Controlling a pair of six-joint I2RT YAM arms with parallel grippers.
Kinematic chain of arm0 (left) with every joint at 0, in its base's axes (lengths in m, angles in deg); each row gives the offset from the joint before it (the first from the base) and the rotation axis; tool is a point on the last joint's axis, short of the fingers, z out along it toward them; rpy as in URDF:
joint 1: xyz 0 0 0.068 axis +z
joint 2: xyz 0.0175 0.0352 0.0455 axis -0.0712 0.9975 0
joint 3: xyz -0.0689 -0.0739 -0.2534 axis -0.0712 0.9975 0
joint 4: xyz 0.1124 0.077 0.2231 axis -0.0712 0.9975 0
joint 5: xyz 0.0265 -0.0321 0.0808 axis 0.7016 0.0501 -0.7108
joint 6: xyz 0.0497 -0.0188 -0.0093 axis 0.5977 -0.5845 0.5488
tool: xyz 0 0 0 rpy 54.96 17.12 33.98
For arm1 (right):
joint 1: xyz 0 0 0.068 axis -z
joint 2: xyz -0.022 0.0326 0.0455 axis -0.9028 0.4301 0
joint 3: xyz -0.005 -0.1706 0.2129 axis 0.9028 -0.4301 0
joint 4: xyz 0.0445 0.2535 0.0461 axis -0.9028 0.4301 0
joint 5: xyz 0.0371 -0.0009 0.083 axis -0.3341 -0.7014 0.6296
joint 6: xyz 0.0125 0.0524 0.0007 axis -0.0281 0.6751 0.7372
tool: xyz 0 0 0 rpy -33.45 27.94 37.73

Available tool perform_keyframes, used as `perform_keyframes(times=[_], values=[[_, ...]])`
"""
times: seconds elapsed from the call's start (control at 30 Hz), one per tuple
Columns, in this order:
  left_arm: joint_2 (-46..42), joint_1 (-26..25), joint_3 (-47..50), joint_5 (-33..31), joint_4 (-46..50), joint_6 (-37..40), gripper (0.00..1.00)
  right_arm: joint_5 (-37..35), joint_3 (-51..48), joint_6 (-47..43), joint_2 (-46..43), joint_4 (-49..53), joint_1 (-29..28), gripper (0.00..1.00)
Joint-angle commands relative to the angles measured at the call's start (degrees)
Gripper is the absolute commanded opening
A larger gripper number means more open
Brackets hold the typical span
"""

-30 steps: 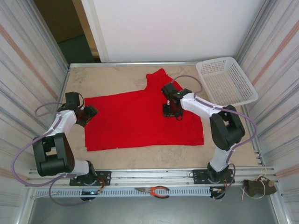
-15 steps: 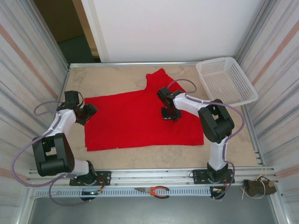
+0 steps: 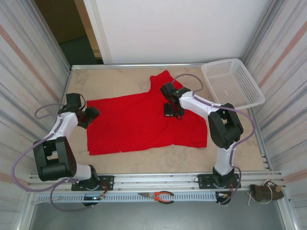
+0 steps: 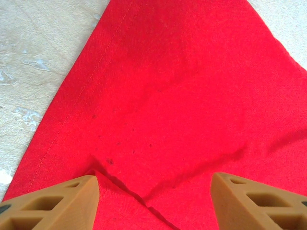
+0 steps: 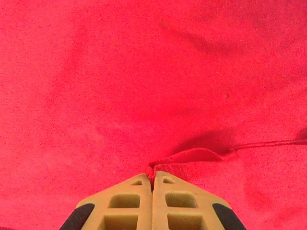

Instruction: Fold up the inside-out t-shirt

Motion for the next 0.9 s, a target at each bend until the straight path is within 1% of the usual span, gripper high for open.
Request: perform_keyframes(times=[0.0,0.1,0.2,0.23,0.37,0.47,0.53,0.57,0.6,0.73,0.87], values=[[-0.6,0.5,0.6,0.4,-0.9,0.0,0.63,-0.2,2.8,1.6,1.2,0.5,-0.4,0.0],[-0.5,0.5,0.9,0.4,-1.0,-0.3,0.64,-0.3,4.4,1.6,4.5,0.0,-0.1,0.0],[-0.4,0.5,1.0,0.1,-0.9,-0.3,0.64,0.5,4.2,0.9,5.7,0.3,0.6,0.25],[-0.4,0.5,0.9,0.1,-0.7,-0.3,0.64,0.5,2.8,0.6,4.2,-0.3,0.9,0.28],[-0.9,0.5,1.1,0.3,-0.6,-0.5,0.64,-0.2,-4.0,0.1,-3.7,-1.9,3.1,0.3],[-1.7,0.5,1.3,0.2,-0.4,-0.3,0.64,0.0,-9.5,0.0,-9.5,-2.0,6.6,0.31],[-2.1,0.5,1.6,-0.2,0.2,-0.1,0.64,0.4,-13.5,-0.6,-12.7,-2.1,9.2,0.38],[-2.4,0.5,1.7,-0.3,0.3,0.1,0.64,0.5,-15.2,-0.9,-13.8,-2.3,10.3,0.38],[-2.6,0.5,2.1,-0.4,0.3,0.2,0.64,0.7,-17.1,-1.2,-15.0,-2.6,11.6,0.41],[-2.8,0.6,3.2,-0.3,0.0,0.3,0.64,4.8,-22.0,-1.8,-16.9,-5.0,16.7,0.43],[-2.8,0.6,3.7,-0.2,-0.1,0.3,0.63,8.9,-22.4,-3.2,-15.0,-7.8,19.3,0.42]])
